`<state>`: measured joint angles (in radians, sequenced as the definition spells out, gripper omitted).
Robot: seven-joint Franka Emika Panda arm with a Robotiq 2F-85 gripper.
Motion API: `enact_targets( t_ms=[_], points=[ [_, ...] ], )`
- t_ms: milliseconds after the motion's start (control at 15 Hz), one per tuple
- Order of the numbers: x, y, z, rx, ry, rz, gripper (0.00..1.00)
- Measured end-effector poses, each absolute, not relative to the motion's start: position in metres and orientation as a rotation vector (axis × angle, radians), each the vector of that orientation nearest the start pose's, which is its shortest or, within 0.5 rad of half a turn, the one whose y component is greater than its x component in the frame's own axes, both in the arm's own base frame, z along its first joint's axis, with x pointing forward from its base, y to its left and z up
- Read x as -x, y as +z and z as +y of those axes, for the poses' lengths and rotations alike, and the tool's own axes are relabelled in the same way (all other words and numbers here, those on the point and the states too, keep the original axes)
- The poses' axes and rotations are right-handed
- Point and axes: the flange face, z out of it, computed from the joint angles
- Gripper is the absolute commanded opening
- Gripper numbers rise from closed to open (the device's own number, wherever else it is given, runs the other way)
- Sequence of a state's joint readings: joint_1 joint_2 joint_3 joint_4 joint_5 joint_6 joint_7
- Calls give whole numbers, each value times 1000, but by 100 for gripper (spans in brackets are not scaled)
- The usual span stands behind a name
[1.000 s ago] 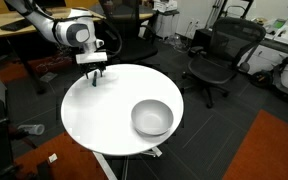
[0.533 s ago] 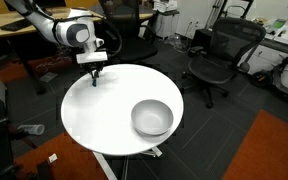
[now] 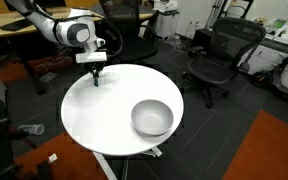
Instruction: Take the marker from the table and place it in the white bowl
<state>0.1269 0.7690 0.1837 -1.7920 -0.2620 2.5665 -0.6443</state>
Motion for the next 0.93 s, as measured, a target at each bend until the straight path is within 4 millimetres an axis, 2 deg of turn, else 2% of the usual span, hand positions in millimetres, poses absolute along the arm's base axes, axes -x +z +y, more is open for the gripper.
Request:
enact_targets(
  t_ms=[133,333,600,933],
  points=[
    [-625,135,187,2753,-54,-1585,5],
    [-638,159,168,2869,-107,-1428,5],
    [-657,208,136,3004,-219,-1210,5],
    [-675,273,76,3147,-366,-882,5]
  ],
)
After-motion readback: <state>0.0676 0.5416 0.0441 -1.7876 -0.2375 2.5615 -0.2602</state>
